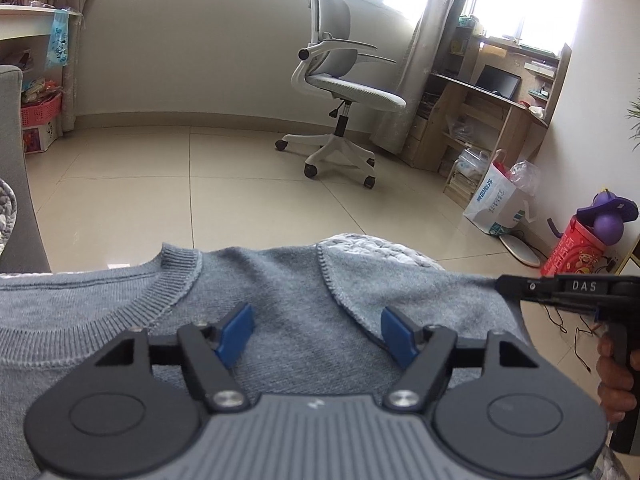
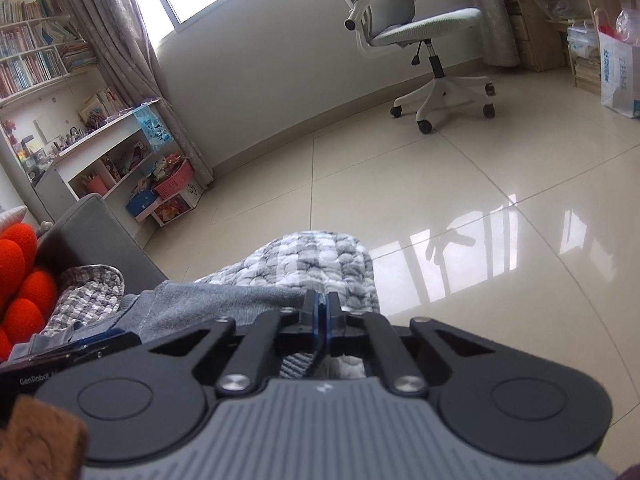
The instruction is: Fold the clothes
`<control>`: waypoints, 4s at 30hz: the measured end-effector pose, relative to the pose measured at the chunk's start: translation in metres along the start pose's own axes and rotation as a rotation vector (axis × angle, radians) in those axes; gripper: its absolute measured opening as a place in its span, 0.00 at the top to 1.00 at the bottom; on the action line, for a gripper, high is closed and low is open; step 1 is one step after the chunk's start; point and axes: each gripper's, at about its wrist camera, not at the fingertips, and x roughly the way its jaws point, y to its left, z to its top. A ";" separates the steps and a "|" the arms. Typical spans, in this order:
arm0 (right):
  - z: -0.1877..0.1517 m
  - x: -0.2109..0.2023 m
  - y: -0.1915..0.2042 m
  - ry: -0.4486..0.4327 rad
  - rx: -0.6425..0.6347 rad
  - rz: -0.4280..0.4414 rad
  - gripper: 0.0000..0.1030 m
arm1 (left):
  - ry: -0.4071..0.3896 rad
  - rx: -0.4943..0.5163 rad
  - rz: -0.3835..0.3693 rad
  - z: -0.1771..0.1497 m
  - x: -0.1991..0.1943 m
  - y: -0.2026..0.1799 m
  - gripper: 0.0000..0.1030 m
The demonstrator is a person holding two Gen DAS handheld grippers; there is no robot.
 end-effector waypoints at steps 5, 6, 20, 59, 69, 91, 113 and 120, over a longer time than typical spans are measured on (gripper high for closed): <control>0.006 0.015 -0.012 0.027 -0.008 -0.042 0.97 | 0.000 -0.008 -0.013 0.001 0.001 0.002 0.26; 0.003 0.020 -0.013 0.051 -0.010 -0.047 0.97 | -0.001 -0.011 -0.016 0.001 0.000 0.003 0.26; 0.010 0.001 0.017 0.031 -0.023 -0.019 0.55 | -0.001 -0.036 -0.029 0.002 -0.009 0.009 0.26; -0.051 0.060 0.296 0.242 -0.218 0.282 0.48 | 0.044 -0.271 0.402 -0.003 -0.235 0.203 0.29; -0.100 0.084 0.328 0.328 -0.191 0.388 0.48 | 0.025 -0.562 0.234 -0.037 -0.228 0.256 0.60; -0.093 0.087 0.258 0.269 0.057 0.528 0.62 | 0.080 -0.222 0.093 -0.027 -0.181 0.154 0.82; -0.093 0.096 0.247 0.297 0.120 0.515 0.63 | 0.024 -0.172 0.185 -0.014 -0.177 0.181 0.61; -0.093 0.097 0.245 0.302 0.129 0.517 0.63 | 0.056 -0.133 0.194 -0.018 -0.163 0.172 0.82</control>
